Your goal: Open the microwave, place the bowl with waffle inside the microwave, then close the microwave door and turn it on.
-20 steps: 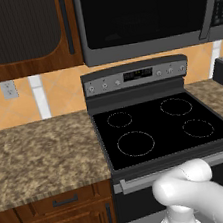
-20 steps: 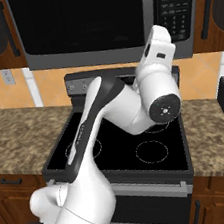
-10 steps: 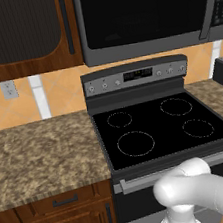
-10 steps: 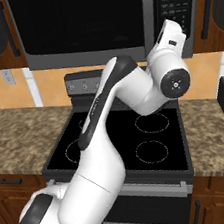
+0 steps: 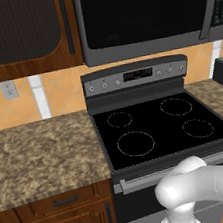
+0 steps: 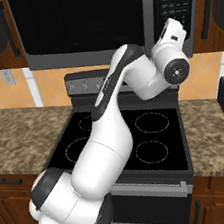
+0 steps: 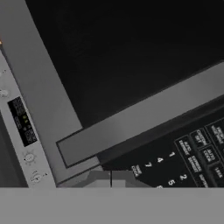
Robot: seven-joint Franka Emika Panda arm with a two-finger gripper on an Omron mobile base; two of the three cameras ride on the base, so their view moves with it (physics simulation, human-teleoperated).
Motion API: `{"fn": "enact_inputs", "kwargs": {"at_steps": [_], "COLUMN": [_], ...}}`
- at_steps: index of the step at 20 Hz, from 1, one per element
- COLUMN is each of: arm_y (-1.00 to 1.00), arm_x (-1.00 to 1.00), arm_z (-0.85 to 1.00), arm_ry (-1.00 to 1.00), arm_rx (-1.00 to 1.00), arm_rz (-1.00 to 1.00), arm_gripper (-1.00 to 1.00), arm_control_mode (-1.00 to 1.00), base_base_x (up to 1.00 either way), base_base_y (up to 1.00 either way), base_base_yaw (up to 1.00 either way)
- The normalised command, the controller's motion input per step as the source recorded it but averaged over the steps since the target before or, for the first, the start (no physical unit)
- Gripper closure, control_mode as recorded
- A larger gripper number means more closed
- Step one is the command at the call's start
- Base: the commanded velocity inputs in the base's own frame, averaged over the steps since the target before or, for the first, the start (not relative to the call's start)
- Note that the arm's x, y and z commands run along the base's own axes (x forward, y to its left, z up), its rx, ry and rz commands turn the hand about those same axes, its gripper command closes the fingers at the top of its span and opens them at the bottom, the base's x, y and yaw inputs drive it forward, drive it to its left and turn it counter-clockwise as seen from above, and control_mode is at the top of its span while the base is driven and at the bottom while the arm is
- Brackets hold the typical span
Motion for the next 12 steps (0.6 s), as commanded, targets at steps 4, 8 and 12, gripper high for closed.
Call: {"fn": "enact_inputs", "kwargs": {"at_steps": [4, 8, 12], "arm_y": [-0.5, -0.33, -0.02], "arm_x": [0.57, 0.53, 0.48], "arm_z": [-0.18, -0.01, 0.0], "arm_ry": [0.0, 0.0, 0.0], "arm_rx": [0.1, 0.09, 0.01], "arm_rz": [0.0, 0.0, 0.0], "arm_gripper": [1.0, 1.0, 1.0], "arm_control_mode": [-1.0, -1.0, -1.0], "base_base_x": [0.0, 0.0, 0.0], "base_base_y": [0.0, 0.0, 0.0], "base_base_yaw": [0.0, 0.0, 0.0]}}
